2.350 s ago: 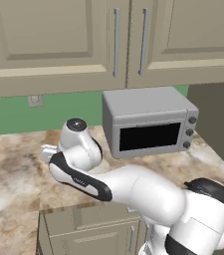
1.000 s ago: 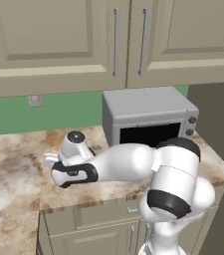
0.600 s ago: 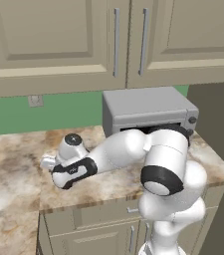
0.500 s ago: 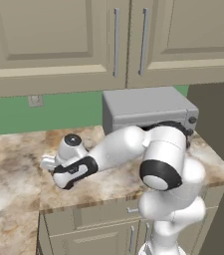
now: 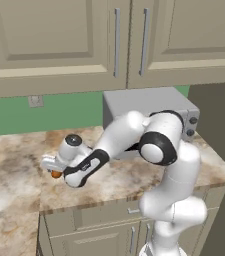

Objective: Place the mango in the correct fridge rack based on whether it is a fruit or vegetable. Finally, close the fridge door.

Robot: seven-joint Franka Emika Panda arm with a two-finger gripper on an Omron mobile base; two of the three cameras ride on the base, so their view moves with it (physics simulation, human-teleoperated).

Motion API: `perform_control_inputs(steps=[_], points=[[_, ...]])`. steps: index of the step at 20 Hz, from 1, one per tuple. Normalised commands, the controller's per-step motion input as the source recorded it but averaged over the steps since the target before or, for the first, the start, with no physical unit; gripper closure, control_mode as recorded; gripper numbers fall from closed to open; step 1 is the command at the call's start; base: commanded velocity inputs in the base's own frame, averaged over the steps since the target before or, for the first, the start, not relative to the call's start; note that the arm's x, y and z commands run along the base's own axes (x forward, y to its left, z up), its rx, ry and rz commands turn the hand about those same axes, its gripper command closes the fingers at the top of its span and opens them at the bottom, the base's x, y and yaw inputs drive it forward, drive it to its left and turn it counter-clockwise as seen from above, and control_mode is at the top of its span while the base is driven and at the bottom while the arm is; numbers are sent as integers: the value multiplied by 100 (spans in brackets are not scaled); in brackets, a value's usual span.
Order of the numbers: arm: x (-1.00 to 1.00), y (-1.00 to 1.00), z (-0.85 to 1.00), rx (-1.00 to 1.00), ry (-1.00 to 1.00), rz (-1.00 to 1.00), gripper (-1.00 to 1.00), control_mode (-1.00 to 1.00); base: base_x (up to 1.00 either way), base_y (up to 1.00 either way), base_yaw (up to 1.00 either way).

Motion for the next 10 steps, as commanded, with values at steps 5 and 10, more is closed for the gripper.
perform_control_inputs(steps=[5, 10], points=[[17, 23, -20, 0, 1, 0, 100, -100, 0, 0, 0], [10, 39, -26, -1, 2, 0, 100, -100, 0, 0, 0]])
